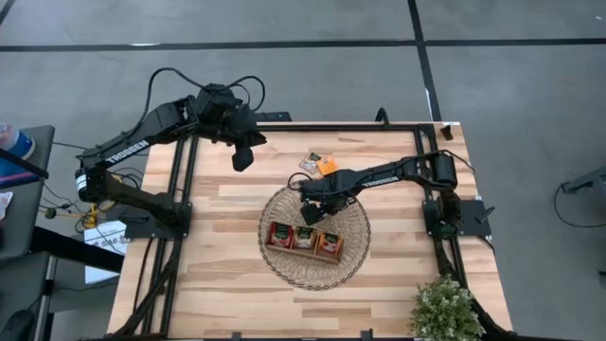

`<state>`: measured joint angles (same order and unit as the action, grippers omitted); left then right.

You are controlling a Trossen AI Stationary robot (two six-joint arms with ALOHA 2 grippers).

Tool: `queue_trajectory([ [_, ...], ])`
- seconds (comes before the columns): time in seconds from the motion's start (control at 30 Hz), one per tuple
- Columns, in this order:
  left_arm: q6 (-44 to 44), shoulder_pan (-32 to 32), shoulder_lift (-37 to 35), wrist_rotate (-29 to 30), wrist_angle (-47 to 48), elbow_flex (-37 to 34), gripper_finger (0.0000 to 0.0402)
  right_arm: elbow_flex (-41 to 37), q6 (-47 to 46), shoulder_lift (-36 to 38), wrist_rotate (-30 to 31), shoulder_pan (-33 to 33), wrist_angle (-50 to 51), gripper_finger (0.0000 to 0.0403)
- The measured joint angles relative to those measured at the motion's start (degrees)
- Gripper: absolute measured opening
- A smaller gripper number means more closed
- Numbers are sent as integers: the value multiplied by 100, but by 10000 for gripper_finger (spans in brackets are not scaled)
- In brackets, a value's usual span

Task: Pick & Place Tea
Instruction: Put the brown tea bag into the middle section of the wooden organizer

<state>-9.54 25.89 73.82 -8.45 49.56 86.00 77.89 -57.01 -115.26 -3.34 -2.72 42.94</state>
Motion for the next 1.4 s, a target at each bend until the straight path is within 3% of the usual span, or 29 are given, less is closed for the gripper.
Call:
queue_trajectory([
  [0.2, 7, 0, 0, 2, 0, 0, 32, -2, 0, 0, 32, -30, -15, 232],
  [0.77, 13, 2, 0, 7, 0, 0, 32, -7, 45, 0, 33, -30, -15, 10],
  [1.07, 0, 1, 0, 9, 0, 0, 32, 83, 56, 7, 25, 1, 147, 1],
  [1.4, 0, 2, 0, 11, 1, 0, 32, 836, 356, 22, 123, 139, 746, 0],
])
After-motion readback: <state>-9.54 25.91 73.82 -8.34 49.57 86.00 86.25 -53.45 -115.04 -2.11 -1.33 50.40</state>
